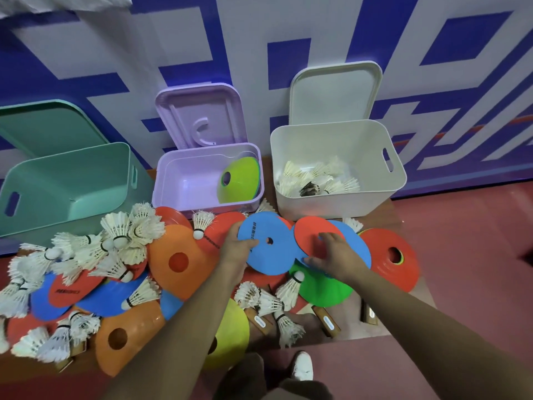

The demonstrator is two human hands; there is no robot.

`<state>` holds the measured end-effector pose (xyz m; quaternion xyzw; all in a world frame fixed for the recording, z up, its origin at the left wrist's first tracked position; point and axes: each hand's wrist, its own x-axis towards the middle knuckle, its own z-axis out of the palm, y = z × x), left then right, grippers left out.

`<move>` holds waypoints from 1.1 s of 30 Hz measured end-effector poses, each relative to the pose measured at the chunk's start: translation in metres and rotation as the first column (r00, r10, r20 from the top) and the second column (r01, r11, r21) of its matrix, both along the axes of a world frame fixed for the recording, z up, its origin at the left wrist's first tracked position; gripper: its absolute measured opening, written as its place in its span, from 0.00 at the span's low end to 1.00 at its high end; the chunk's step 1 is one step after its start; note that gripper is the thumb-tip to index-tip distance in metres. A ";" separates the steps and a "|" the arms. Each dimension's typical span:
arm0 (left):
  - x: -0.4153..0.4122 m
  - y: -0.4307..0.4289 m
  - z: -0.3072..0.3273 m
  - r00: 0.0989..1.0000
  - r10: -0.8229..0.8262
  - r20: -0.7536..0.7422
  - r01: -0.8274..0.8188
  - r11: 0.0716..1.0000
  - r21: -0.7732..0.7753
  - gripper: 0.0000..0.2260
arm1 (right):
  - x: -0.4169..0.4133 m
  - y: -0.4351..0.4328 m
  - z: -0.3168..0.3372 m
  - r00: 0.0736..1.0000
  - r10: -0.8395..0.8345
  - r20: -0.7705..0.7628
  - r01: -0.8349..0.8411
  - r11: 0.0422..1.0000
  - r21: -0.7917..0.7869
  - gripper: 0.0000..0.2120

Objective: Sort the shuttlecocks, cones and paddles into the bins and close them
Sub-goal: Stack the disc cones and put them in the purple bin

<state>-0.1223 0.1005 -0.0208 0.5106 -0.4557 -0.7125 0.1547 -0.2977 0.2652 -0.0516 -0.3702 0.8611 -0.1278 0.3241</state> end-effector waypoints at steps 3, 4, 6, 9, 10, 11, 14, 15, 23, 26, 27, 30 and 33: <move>-0.001 0.001 -0.004 0.997 -0.017 0.079 0.017 1.000 0.000 0.18 | 0.003 -0.001 -0.021 0.991 0.095 -0.090 -0.091 0.995 0.040 0.35; -0.001 0.002 -0.004 0.995 -0.026 0.098 0.026 1.000 -0.003 0.17 | 0.002 -0.002 -0.025 0.984 0.115 -0.134 -0.111 0.993 0.037 0.31; 0.000 0.001 -0.004 0.991 -0.021 0.130 0.023 1.000 -0.014 0.17 | -0.003 -0.002 -0.029 0.963 0.148 -0.223 -0.152 0.988 -0.002 0.20; 0.002 0.002 -0.005 0.989 0.003 0.145 -0.004 1.000 0.008 0.15 | -0.006 0.000 -0.022 0.954 -0.029 -0.300 -0.036 0.977 -0.209 0.12; 0.002 0.003 -0.004 0.989 0.004 0.148 -0.007 1.000 0.018 0.14 | -0.007 -0.001 -0.015 0.949 -0.118 -0.292 0.026 0.953 -0.302 0.11; 0.003 0.003 -0.003 0.989 0.004 0.146 -0.009 0.999 0.032 0.13 | -0.005 -0.002 -0.007 0.947 -0.170 -0.273 0.049 0.916 -0.398 0.09; 0.003 0.007 0.000 1.000 0.020 0.000 -0.020 0.988 0.153 0.09 | 0.013 -0.007 0.018 0.976 0.033 -0.215 -0.150 0.817 -0.557 0.12; 0.003 0.007 0.001 0.997 0.028 -0.068 -0.013 0.976 0.216 0.11 | 0.023 -0.009 0.023 0.962 0.163 -0.220 -0.261 0.790 -0.554 0.14; 0.028 0.015 0.001 0.995 0.066 -0.069 -0.062 0.996 0.058 0.17 | 0.061 -0.004 0.013 0.994 0.092 0.057 -0.056 0.889 -0.454 0.29; 0.045 0.017 0.000 0.981 0.068 -0.181 -0.050 0.994 0.101 0.19 | 0.052 -0.010 0.023 0.949 -0.173 0.265 0.260 0.904 -0.338 0.27; 0.047 0.019 0.001 0.979 0.067 -0.194 -0.046 0.993 0.109 0.19 | 0.050 -0.012 0.027 0.881 -0.221 0.418 0.356 0.892 -0.279 0.24; 0.035 0.027 0.001 0.982 0.017 -0.190 0.006 0.993 0.120 0.20 | 0.036 -0.012 0.028 0.862 -0.267 0.431 0.415 0.859 -0.298 0.17; 0.002 0.036 0.003 0.980 -0.015 -0.196 0.037 0.993 0.110 0.17 | 0.009 0.000 0.023 0.881 -0.364 0.303 0.452 0.836 -0.310 0.16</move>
